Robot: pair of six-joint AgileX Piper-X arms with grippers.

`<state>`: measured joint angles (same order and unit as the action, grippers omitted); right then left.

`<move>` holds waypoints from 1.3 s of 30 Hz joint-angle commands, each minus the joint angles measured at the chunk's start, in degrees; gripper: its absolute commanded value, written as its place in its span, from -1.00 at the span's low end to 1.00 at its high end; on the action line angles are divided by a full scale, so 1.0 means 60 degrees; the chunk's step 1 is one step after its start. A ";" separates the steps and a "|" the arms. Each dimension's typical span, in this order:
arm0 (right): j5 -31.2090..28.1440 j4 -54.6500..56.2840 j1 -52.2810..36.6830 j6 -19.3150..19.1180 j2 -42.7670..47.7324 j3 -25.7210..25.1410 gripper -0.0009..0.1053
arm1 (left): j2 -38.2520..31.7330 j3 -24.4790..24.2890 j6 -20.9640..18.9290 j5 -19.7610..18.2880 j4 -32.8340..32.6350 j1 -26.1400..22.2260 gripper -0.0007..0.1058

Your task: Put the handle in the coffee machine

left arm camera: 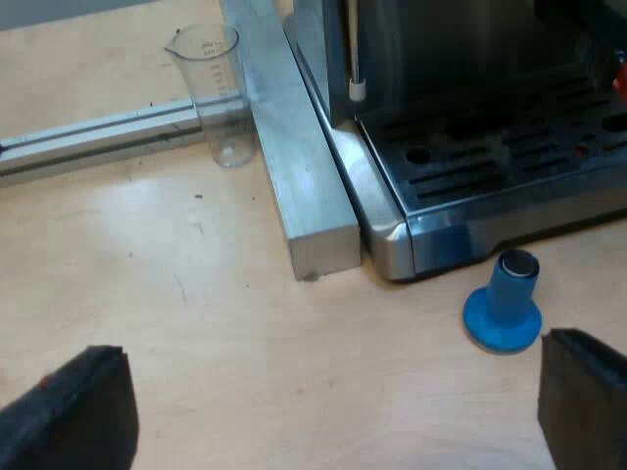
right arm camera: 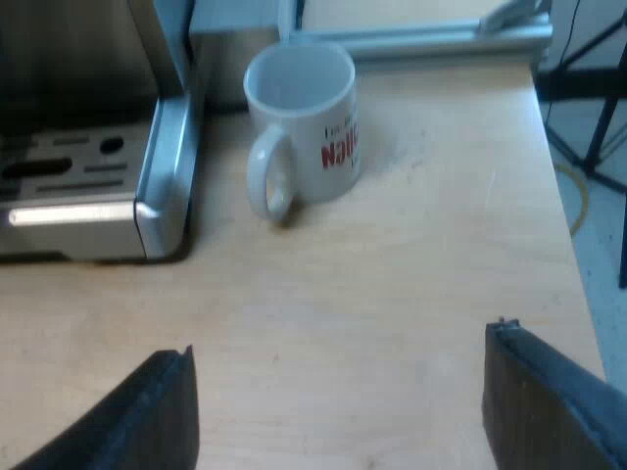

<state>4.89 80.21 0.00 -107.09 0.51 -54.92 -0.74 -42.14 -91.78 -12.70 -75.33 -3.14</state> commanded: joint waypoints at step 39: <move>0.0098 -0.3200 -0.0063 0.1145 0.0405 0.3955 0.21 | -0.1300 0.2104 -0.1222 0.2368 0.2824 0.0251 0.59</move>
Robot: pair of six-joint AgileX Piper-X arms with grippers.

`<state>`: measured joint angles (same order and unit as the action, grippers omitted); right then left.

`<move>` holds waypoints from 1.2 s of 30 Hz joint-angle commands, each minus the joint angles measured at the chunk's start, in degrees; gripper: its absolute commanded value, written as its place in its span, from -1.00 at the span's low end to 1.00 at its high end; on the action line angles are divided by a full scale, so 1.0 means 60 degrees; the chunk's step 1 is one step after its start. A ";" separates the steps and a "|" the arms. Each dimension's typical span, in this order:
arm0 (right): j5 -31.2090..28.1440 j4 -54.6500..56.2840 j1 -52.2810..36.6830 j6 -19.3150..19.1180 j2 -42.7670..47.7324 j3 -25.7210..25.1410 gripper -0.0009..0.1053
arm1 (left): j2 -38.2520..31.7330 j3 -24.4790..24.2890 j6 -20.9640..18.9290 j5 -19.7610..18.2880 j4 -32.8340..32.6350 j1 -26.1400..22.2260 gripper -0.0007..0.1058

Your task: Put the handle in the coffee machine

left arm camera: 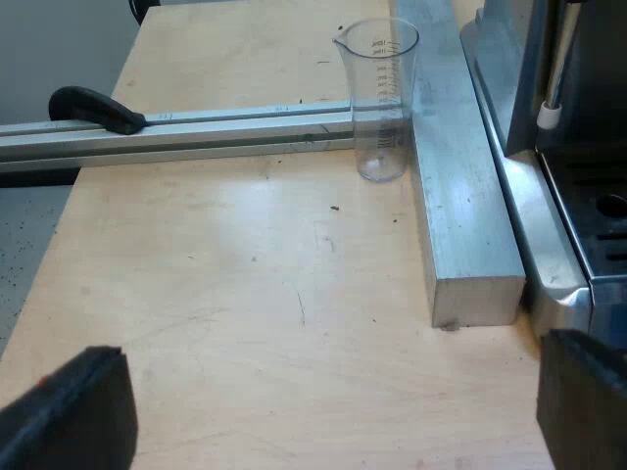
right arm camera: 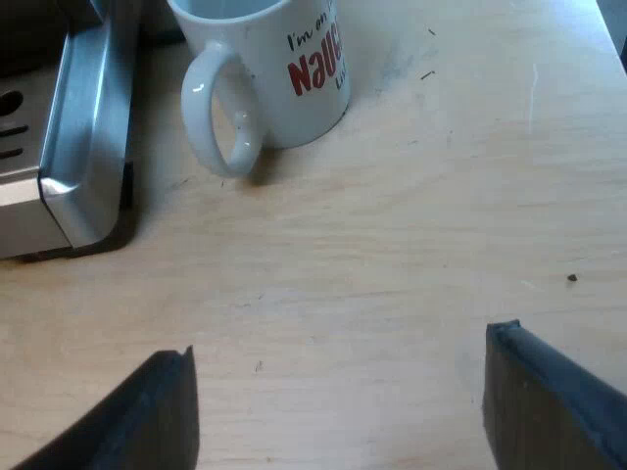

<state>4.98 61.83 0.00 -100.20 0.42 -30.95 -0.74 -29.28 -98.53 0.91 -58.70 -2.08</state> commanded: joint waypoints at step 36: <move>0.0067 -0.0136 -0.0063 0.0026 0.0422 -0.0041 0.21 | -0.1343 -0.0039 -0.0031 -0.0151 0.0052 0.0489 0.59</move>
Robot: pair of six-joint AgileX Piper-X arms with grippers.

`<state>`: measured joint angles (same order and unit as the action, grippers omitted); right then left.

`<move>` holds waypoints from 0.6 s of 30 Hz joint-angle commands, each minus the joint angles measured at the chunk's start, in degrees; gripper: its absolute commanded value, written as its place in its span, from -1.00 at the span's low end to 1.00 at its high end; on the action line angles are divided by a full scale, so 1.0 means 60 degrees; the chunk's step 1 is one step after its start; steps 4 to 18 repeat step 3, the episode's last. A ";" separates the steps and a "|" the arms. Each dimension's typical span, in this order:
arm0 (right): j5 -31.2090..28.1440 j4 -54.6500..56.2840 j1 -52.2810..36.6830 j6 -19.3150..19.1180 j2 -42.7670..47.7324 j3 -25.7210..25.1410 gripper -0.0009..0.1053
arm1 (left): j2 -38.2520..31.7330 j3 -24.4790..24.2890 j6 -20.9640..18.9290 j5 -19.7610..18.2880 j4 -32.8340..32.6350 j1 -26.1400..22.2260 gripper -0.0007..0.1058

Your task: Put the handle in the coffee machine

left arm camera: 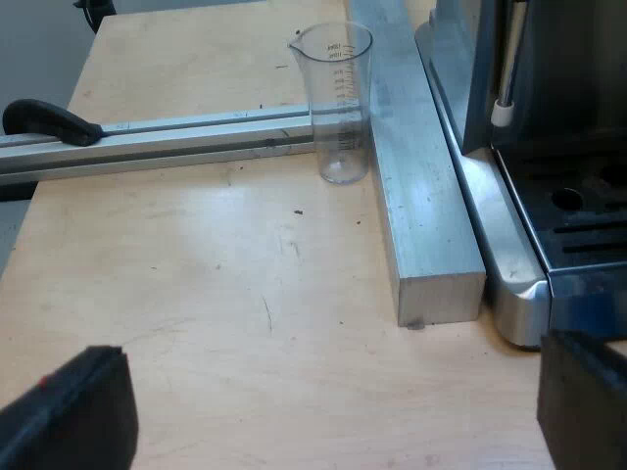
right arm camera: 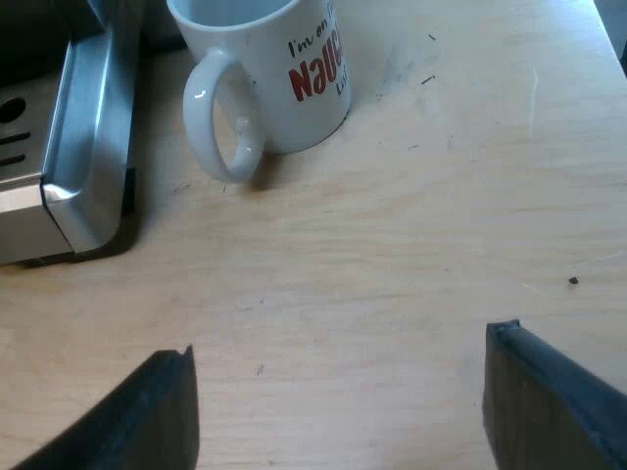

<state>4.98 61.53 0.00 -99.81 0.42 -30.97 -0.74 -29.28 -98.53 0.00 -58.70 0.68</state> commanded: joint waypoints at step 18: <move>0.0067 -0.0086 -0.0063 -0.0037 0.0422 -0.0037 0.21 | -0.1343 -0.0039 -0.0031 0.0000 0.0052 0.0029 0.59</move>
